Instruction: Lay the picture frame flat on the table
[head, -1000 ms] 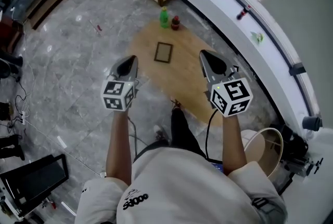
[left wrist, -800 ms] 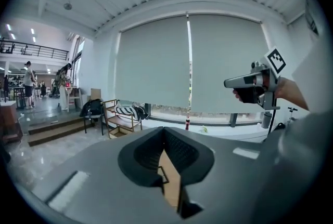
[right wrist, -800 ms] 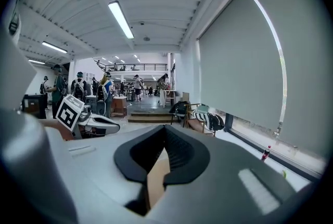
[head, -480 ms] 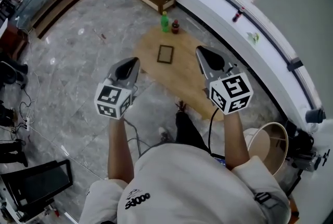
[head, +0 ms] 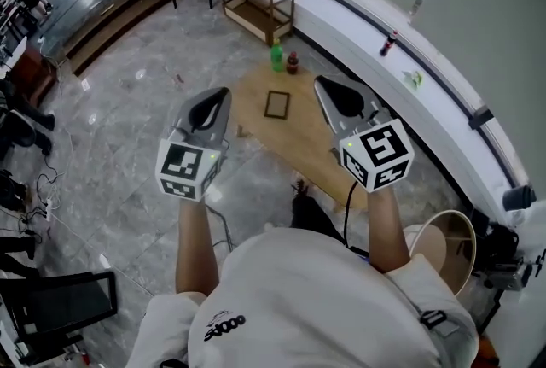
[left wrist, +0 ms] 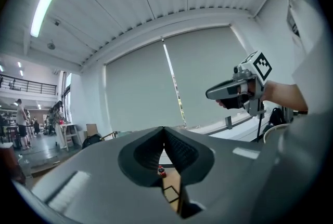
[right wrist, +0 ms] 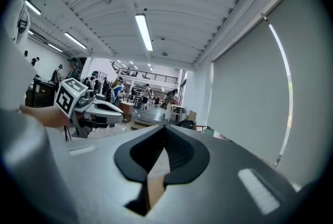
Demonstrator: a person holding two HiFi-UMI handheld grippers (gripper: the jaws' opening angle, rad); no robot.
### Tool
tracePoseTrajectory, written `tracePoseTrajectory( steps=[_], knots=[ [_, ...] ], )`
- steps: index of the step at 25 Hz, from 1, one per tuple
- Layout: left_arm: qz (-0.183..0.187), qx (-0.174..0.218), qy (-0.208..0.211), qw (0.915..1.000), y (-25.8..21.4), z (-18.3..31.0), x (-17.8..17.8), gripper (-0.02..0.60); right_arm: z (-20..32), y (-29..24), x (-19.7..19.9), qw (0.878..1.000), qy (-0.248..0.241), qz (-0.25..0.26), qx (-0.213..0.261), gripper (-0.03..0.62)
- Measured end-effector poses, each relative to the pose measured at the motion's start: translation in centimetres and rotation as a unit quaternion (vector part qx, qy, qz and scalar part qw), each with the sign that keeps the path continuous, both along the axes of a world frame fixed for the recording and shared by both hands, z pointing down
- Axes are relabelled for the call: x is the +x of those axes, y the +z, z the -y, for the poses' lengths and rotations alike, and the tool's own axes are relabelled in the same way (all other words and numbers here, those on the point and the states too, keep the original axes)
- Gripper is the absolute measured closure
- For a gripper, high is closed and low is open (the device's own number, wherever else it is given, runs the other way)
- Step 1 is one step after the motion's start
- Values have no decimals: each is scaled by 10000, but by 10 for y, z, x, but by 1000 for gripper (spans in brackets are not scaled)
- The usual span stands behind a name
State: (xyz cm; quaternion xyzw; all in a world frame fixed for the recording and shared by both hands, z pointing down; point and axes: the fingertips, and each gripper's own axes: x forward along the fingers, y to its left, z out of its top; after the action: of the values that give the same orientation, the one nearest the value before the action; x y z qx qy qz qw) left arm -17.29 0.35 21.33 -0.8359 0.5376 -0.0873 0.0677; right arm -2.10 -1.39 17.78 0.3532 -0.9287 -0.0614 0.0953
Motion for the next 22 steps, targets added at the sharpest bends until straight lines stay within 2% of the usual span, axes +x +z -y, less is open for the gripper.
tracePoseTrajectory(
  steps=[7, 22],
  knots=[
    [172, 433, -5, 9989, -35, -23, 1, 572, -23, -16, -16, 9996, -233, 41, 157, 592],
    [177, 394, -46, 9991, -31, -21, -3, 572, -17, -16, -28, 9992, -271, -79, 276, 592]
  ],
)
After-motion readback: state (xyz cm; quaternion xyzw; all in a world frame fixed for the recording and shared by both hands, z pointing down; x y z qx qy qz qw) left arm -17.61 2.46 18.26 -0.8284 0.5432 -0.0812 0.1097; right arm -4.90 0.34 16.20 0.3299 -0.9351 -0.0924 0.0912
